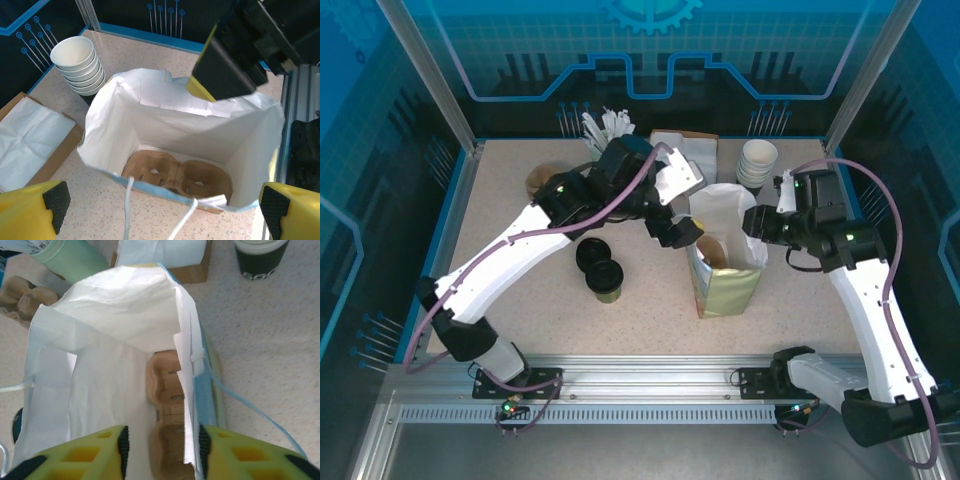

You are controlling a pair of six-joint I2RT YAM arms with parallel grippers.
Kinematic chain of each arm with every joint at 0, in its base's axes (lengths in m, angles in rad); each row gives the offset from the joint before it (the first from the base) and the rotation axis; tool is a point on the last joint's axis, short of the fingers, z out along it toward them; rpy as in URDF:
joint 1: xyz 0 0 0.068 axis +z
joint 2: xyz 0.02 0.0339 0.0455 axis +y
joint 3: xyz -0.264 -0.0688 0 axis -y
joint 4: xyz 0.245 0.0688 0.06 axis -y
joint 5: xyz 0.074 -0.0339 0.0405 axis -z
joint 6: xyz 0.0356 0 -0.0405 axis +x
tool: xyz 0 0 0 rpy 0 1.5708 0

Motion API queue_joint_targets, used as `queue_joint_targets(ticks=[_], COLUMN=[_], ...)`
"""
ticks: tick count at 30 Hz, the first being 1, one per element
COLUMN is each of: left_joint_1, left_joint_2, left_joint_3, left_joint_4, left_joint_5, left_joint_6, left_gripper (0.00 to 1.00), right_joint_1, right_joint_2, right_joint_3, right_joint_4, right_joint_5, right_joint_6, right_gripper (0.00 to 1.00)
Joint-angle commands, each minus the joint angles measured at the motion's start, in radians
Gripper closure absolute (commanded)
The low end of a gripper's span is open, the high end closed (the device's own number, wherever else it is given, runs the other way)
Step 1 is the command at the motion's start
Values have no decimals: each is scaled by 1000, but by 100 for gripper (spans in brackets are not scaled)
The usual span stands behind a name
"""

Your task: Pack the takeout coffee

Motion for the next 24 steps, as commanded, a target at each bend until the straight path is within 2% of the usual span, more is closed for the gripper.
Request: queue_joint_targets(ticks=[1, 7, 13, 17, 21, 24], left_joint_1=[6, 18, 24, 24, 27, 26], left_joint_2=[-51, -113, -152, -168, -182, -185], left_joint_3=[-58, -144, -205, -228, -248, -254], left_joint_4=[22, 30, 35, 35, 44, 47], left_joint_5=[-12, -15, -21, -24, -23, -23], left_joint_6=[-73, -109, -128, -131, -130, -128], left_gripper=[1, 1, 1, 1, 1, 1], right_joint_1=[-48, -87, -92, -92, -91, -91], right_joint_2=[37, 116, 224, 315, 391, 412], right_joint_3=[103, 205, 211, 208, 208, 197], right_joint_4=[-63, -86, -66, -72, -76, -60], right_joint_5=[-2, -35, -115, -114, -135, -172], right_joint_6=[-122, -265, -320, -335, -334, -332], right_gripper=[51, 44, 41, 38, 42, 52])
